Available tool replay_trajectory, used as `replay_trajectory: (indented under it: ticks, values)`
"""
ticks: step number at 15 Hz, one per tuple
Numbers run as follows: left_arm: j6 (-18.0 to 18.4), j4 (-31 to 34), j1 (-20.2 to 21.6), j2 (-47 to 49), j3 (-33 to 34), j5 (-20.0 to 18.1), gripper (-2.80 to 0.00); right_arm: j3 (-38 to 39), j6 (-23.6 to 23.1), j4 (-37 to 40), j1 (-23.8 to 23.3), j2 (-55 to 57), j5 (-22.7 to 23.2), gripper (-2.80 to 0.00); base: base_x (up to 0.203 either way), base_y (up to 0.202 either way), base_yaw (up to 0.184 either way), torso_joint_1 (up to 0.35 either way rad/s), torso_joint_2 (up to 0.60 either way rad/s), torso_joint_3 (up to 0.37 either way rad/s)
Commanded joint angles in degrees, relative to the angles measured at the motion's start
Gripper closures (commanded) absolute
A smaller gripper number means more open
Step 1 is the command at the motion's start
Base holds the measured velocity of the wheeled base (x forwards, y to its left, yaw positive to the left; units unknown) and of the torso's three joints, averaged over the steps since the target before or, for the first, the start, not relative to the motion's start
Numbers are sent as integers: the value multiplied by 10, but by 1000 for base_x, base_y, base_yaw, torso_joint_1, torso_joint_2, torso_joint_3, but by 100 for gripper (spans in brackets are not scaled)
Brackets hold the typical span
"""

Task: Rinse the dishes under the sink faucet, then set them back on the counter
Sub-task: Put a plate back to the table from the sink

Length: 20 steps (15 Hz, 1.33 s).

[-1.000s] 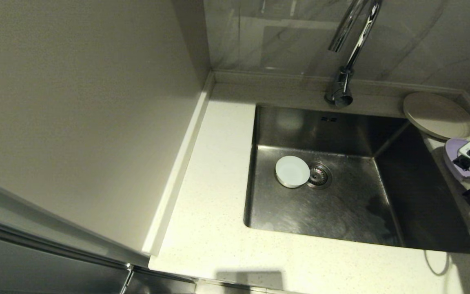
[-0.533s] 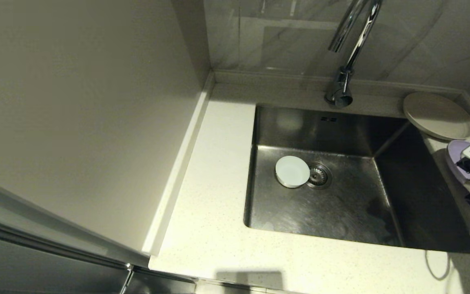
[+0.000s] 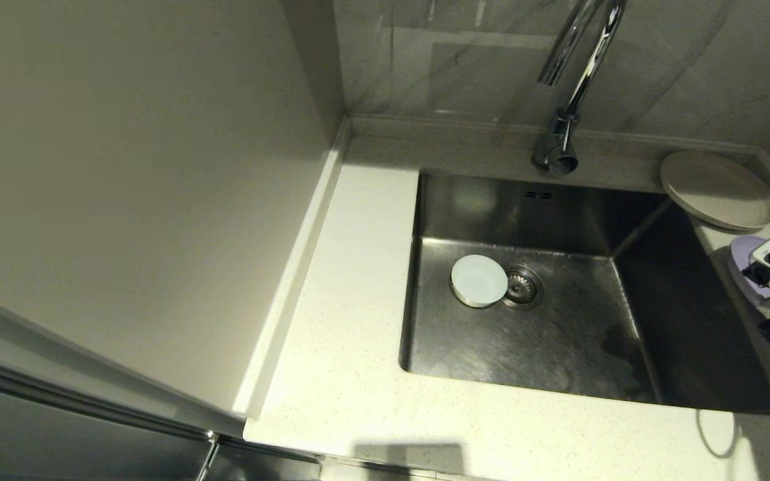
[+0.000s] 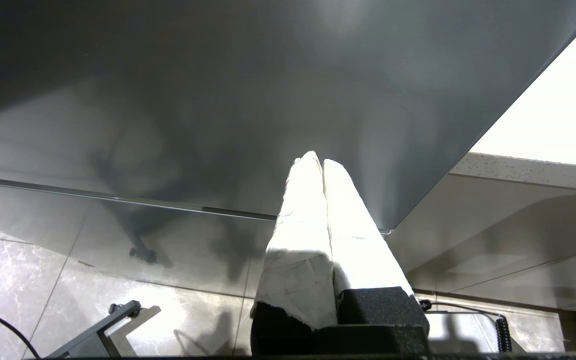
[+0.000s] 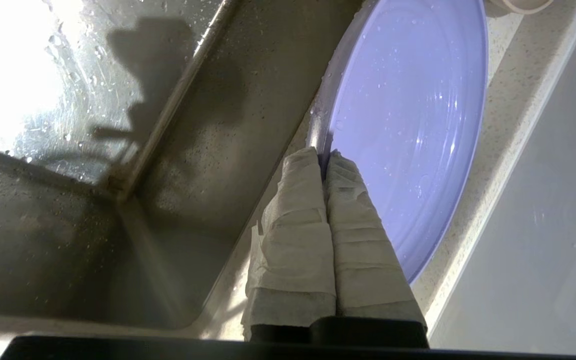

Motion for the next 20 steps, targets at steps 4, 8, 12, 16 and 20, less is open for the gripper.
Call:
replay_trajectory:
  ticks: [4, 8, 12, 16, 20]
  values:
    - [0, 0, 0, -2, 0, 0, 0, -4, -1, -2, 0, 15, -1, -280, 0, 0, 0, 0, 0, 0]
    - [0, 0, 0, -2, 0, 0, 0, -15, 4, -2, 0, 12, -4, -280, 0, 0, 0, 0, 0, 0]
    - [0, 0, 0, -2, 0, 0, 0, -44, 60, -1, 3, -28, 72, -280, 0, 0, 0, 0, 0, 0]
    - [0, 0, 0, -3, 0, 0, 0, -73, 115, 6, 41, -109, 178, -280, 0, 0, 0, 0, 0, 0]
    - [0, 0, 0, -2, 0, 0, 0, -103, 200, 98, 165, -191, 178, -280, 0, 0, 0, 0, 0, 0]
